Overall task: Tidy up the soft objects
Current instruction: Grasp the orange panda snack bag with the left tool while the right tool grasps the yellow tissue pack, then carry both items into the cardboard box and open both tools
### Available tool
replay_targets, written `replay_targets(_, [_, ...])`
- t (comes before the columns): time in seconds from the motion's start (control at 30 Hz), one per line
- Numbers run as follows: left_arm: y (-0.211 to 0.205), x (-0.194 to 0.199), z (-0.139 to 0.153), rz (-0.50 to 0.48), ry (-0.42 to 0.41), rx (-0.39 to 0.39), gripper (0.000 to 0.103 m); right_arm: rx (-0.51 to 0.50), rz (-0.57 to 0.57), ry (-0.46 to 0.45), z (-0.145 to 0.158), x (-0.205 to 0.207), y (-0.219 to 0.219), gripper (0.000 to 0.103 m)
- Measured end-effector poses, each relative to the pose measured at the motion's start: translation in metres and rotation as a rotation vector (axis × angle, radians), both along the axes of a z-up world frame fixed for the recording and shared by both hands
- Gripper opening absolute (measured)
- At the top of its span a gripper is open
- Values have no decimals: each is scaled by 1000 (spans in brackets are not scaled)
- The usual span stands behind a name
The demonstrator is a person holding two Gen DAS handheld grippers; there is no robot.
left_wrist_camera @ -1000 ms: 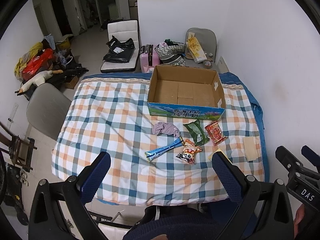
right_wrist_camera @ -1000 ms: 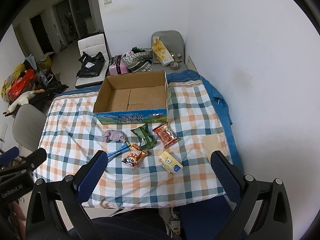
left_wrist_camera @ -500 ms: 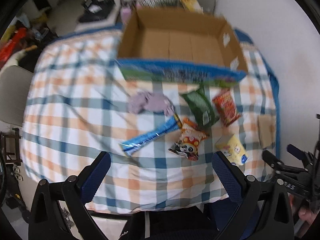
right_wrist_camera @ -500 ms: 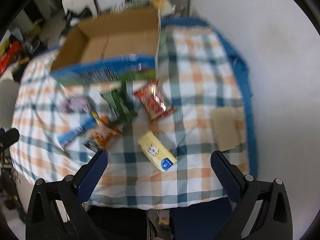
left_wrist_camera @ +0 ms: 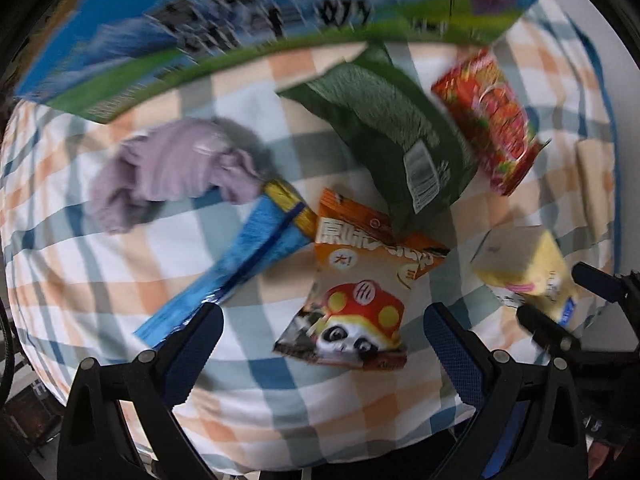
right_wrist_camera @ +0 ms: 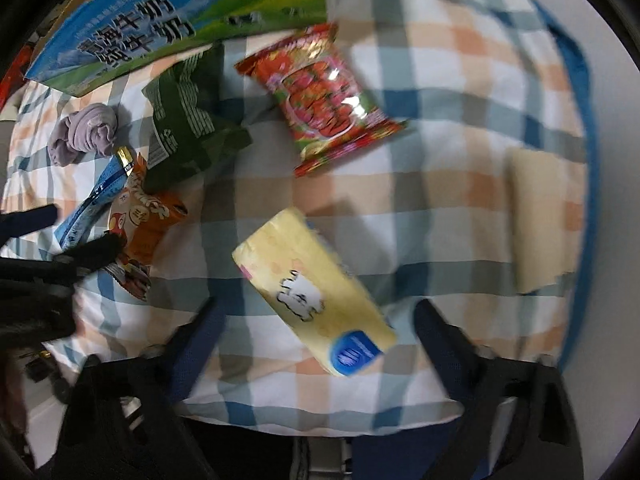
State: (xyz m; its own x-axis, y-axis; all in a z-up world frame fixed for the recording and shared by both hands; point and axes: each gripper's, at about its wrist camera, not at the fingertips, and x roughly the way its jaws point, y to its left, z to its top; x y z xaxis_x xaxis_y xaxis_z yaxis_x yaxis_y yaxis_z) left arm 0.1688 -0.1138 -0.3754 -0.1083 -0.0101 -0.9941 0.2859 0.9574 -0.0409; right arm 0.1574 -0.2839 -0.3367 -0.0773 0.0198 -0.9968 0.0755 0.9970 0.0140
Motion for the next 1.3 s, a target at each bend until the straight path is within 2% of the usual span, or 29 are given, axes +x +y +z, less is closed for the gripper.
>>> replay_targets(0.1, [-5, -2, -12, -8, 17, 5, 102, 12, -67, -4, -10, 3, -20, 76])
replay_targets(0.17, [-5, -3, -17, -1, 24, -2, 102, -35, -102, -33, -6, 4, -36, 76])
replay_targets(0.2, [-5, -3, -20, 4, 26, -6, 102, -67, -102, -39, -5, 5, -42, 76])
replay_targets(0.27, [-5, -3, -26, 15, 36, -17, 102, -61, -88, -43, -5, 6, -47, 76])
replay_targets(0.33, [-8, -2, -34, 25, 41, -27, 93, -51, -33, -43, -8, 5, -45, 77])
replay_targets(0.4, [-13, -2, -46, 30, 58, -37, 76, -75, 48, -46, -16, 7, -40, 79])
replay_targets(0.5, [-18, 1, -66, 26, 65, -20, 57, -71, 134, -35, -29, 13, -33, 79])
replay_targets(0.63, [-19, -4, -78, 26, 44, -18, 53, 6, 215, 24, -48, 17, -26, 81])
replay_targets(0.67, [-17, -9, -79, 36, 48, -24, 52, 2, 240, 34, -52, 16, -23, 83])
replay_targets(0.77, [-7, -21, -87, 78, 51, -11, 39, -65, 301, 59, -72, 13, -14, 83])
replay_targets(0.83, [-1, -30, -93, 105, 54, -16, 39, -71, 278, 94, -92, 5, -9, 82])
replay_targets(0.87, [1, -33, -98, 114, 50, -13, 39, -83, 247, 105, -100, 2, -12, 73])
replay_targets(0.9, [3, -36, -101, 115, 44, -12, 39, -83, 210, 112, -108, -2, -17, 70])
replay_targets(1.07, [-6, -47, -118, 89, 18, 20, 40, 85, -46, 185, -128, -22, -32, 66])
replay_targets(1.1, [-11, -48, -125, 87, 13, 25, 40, 96, -68, 190, -133, -27, -33, 66])
replay_targets(1.3, [-20, -62, -141, 83, -9, 49, 41, 18, -128, 180, -162, -46, -15, 67])
